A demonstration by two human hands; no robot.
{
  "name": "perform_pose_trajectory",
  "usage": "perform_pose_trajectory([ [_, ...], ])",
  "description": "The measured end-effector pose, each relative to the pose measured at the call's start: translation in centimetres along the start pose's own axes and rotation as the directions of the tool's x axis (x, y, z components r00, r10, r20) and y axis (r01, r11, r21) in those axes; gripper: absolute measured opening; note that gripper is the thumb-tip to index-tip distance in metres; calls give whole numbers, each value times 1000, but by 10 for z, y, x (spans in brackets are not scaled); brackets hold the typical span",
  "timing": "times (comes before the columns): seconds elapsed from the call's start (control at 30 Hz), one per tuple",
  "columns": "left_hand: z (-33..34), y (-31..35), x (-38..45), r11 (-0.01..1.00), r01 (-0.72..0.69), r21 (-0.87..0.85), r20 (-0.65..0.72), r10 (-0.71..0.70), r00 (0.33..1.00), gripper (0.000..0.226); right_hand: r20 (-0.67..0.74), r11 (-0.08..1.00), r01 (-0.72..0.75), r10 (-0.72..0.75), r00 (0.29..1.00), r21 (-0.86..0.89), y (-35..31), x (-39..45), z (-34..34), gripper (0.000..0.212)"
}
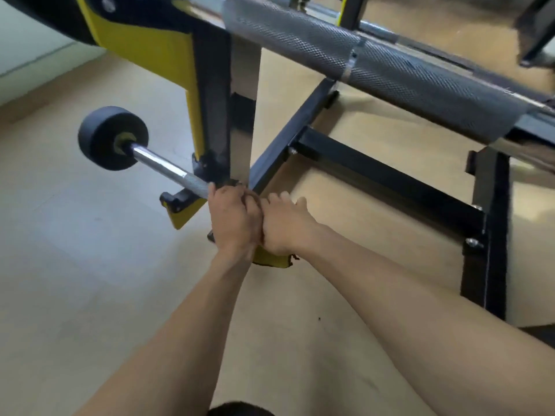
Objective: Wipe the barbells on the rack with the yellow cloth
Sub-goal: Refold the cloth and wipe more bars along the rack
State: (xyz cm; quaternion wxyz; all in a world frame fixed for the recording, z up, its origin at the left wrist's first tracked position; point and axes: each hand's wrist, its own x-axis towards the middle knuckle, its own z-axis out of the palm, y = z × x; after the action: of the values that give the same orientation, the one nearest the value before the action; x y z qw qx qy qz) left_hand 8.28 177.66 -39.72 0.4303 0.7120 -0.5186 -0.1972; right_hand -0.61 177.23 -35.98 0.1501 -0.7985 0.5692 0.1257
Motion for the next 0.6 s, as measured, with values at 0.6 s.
perform_pose_trajectory([
  [0.6, -3, -21, -66, 818, 512, -262, 459, -361, 812, 36, 3, 990, 15, -16, 1000, 143, 13, -2, 10, 51],
])
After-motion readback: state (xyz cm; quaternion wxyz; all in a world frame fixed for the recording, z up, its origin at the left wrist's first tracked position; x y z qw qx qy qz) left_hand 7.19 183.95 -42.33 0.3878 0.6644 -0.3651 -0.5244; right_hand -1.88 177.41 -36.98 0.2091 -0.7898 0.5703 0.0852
